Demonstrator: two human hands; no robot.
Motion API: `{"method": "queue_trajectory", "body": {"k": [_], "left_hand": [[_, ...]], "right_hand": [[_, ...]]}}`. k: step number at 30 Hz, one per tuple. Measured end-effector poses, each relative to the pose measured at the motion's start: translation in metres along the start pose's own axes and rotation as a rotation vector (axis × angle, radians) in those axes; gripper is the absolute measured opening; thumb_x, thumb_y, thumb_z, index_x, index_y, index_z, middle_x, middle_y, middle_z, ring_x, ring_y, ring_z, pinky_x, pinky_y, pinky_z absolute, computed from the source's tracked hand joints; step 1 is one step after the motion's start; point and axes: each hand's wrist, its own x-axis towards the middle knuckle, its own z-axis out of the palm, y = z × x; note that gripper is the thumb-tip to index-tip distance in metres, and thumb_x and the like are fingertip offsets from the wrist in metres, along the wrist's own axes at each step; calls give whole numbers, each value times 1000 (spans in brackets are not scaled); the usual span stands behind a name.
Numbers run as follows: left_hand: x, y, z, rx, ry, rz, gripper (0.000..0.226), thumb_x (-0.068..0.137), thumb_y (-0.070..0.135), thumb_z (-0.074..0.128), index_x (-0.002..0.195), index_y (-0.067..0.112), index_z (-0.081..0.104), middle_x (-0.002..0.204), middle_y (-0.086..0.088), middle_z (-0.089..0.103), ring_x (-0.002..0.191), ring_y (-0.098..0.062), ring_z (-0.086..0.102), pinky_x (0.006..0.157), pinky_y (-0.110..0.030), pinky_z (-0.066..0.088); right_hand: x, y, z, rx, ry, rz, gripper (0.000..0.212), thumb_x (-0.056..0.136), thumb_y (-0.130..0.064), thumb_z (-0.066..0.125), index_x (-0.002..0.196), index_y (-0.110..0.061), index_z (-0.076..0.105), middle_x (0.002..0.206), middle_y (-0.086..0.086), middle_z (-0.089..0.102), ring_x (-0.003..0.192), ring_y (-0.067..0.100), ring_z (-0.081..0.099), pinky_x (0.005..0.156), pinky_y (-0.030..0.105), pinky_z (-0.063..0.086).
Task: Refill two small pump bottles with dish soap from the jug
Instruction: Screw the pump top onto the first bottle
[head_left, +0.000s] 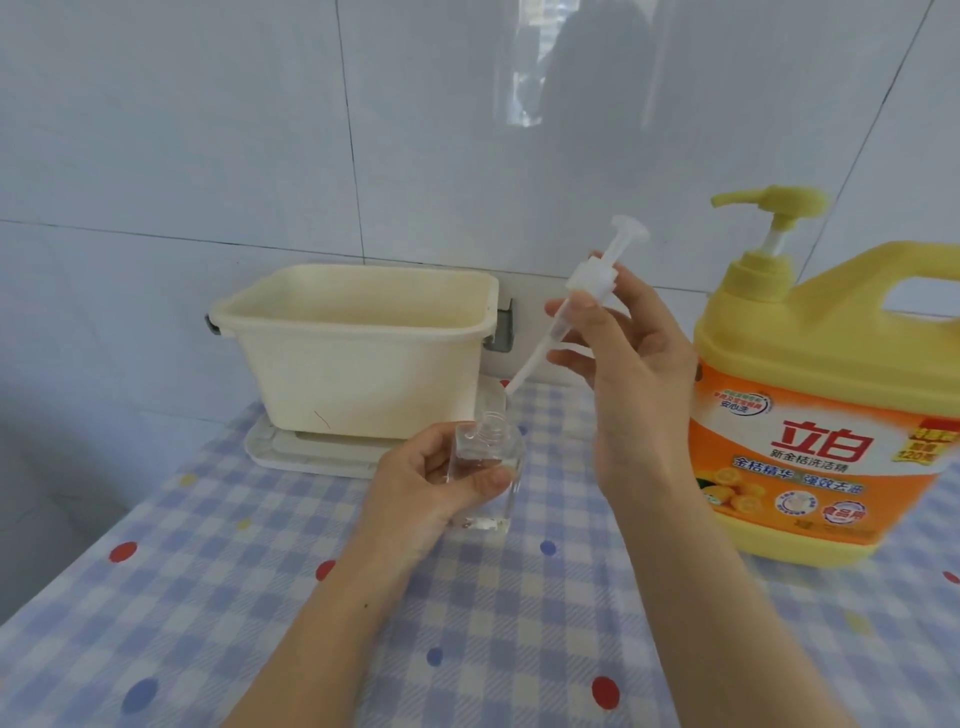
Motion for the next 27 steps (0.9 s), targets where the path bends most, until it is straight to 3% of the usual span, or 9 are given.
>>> {"method": "queue_trajectory", "body": {"k": [5, 11, 14, 17, 19, 22, 27], "left_hand": [[-2, 1, 3, 13, -13, -1, 48, 50, 30, 82, 97, 22, 73, 95, 2, 77, 96, -19, 71, 91, -38, 54], [-5, 6, 4, -63, -26, -8, 52, 53, 32, 80, 102, 17, 74, 97, 1, 77, 95, -16, 70, 75, -27, 51], [-1, 13, 7, -108, -58, -6, 46, 57, 25, 80, 101, 12, 74, 93, -1, 76, 89, -13, 70, 75, -23, 49], [11, 26, 14, -127, -107, 10, 46, 53, 26, 80, 96, 11, 73, 84, -1, 74, 74, -10, 67, 64, -20, 48], [17, 33, 19, -139, -144, -2, 42, 54, 24, 83, 93, 13, 74, 81, 1, 73, 73, -12, 66, 63, -26, 52], [23, 33, 25, -213, -160, -42, 41, 59, 18, 85, 98, 11, 75, 91, -6, 74, 85, -22, 67, 82, -48, 55], [28, 29, 20, -237, -177, -58, 53, 55, 26, 84, 105, 12, 73, 108, -10, 73, 100, -27, 70, 77, -44, 57]], "right_hand": [[-3, 0, 2, -30, -71, 33, 33, 90, -10, 64, 123, -14, 63, 81, 7, 75, 79, 13, 69, 70, 24, 58], [-6, 4, 2, -135, -166, 70, 27, 88, -9, 66, 114, -16, 68, 84, 15, 73, 83, 29, 68, 79, 36, 58], [-4, 4, 0, -120, -194, 95, 27, 86, -6, 66, 112, -15, 69, 86, 16, 73, 81, 24, 69, 77, 31, 59], [0, 1, -6, -80, -201, 102, 24, 87, -2, 63, 107, -12, 71, 86, 9, 75, 79, 15, 69, 71, 26, 58], [2, 1, -10, -57, -200, 115, 22, 86, 0, 61, 104, -9, 71, 87, 6, 75, 79, 11, 69, 71, 22, 57], [6, 4, -14, -32, -224, 176, 21, 86, 0, 59, 100, -7, 73, 89, 8, 75, 79, 12, 68, 72, 20, 56], [10, 11, -18, -39, -298, 240, 20, 86, -5, 61, 97, -14, 76, 92, 5, 76, 84, 13, 70, 74, 20, 56]]}}
